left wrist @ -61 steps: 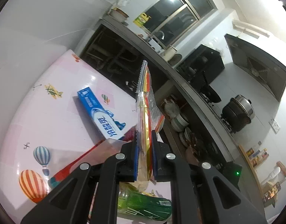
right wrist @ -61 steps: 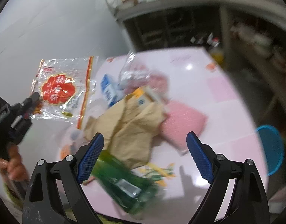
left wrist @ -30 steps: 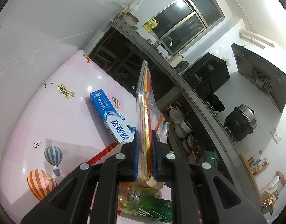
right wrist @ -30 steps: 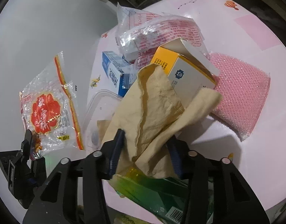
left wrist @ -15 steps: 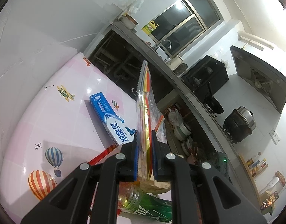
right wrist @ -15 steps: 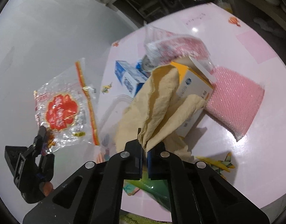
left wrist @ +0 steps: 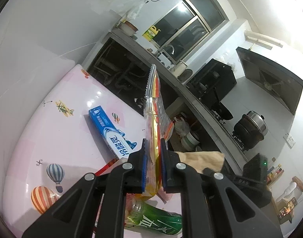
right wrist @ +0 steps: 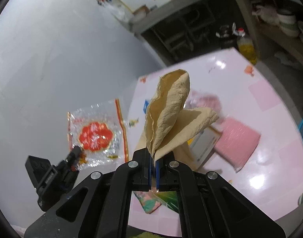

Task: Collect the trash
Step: 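Carry the snack bag and paper towel in both grippers over the blue basket, then open both grippers to drop the bag and towel into the blue basket, then move both tools back over the table toward the yellow box and pink sponge, then grasp the yellow box with the left gripper while the right gripper grasps the pink sponge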

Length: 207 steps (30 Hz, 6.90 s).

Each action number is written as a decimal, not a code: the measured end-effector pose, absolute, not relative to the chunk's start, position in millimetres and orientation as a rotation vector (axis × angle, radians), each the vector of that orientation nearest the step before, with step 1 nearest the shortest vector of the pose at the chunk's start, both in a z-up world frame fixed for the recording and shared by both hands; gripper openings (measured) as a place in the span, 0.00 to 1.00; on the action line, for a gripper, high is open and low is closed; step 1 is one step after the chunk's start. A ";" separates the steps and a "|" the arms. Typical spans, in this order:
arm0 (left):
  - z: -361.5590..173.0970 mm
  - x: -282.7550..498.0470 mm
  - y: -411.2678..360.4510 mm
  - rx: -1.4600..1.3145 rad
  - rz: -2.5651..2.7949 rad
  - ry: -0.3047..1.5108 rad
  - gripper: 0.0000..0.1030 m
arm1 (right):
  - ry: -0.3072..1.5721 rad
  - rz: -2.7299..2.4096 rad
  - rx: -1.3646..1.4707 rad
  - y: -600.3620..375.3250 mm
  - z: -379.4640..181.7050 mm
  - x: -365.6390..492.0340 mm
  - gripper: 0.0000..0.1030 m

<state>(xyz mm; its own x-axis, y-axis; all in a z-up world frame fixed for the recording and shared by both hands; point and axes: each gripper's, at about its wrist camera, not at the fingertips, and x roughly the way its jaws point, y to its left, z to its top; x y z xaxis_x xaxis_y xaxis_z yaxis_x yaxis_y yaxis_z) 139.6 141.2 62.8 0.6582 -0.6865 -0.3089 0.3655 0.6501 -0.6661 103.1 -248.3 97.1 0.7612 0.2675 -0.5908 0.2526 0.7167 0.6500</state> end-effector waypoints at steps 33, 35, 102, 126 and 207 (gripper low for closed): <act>81.5 136.6 -321.0 0.262 -1.173 1.011 0.10 | 0.492 -0.817 1.050 -420.9 -8.5 -131.8 0.02; 56.4 132.9 -368.4 0.330 -1.183 1.078 0.10 | 0.510 -0.879 1.057 -433.2 -23.3 -138.6 0.02; 137.6 171.2 -88.4 0.050 -0.904 0.689 0.68 | 0.621 -0.615 0.694 -383.9 1.1 -78.6 0.76; 10.8 164.2 -76.8 0.250 -0.827 0.848 0.71 | 0.772 -0.193 0.646 -279.5 15.7 63.7 0.79; 12.4 187.3 -80.1 0.213 -0.782 0.843 0.29 | 1.127 -0.263 0.229 -277.1 -78.1 123.9 0.92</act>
